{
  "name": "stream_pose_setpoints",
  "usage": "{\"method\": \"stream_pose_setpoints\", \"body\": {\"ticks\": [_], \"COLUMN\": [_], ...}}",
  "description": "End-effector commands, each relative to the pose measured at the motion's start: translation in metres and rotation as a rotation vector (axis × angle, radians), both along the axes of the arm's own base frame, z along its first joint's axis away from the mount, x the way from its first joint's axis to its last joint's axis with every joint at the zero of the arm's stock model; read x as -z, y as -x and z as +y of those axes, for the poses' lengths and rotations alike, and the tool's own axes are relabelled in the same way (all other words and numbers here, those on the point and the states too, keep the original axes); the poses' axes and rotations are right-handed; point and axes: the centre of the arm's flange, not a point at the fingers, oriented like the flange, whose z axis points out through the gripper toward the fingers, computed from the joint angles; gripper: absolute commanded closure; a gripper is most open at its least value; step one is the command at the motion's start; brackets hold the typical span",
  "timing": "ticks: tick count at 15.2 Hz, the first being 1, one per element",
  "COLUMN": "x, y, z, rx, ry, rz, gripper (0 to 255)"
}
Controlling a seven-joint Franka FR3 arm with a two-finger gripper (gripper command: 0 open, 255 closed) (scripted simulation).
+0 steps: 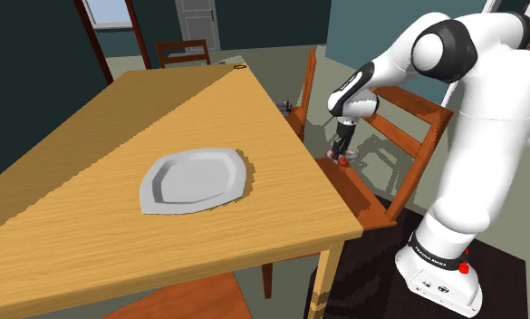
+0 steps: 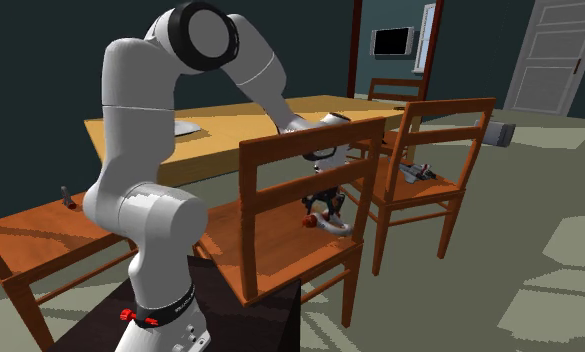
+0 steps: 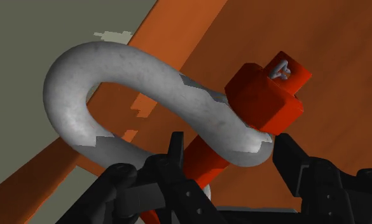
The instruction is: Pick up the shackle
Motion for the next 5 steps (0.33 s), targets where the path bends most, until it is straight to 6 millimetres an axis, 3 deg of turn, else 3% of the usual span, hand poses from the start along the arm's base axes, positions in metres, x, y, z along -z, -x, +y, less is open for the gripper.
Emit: {"method": "stream_pose_setpoints", "body": {"ticks": [1,5], "x": [-0.011,-0.022], "y": [-0.001,-0.001], "z": [0.000,0.000], "rx": [0.000,0.000], "ry": [0.000,0.000], "rz": [0.000,0.000], "gripper": [255,255]}}
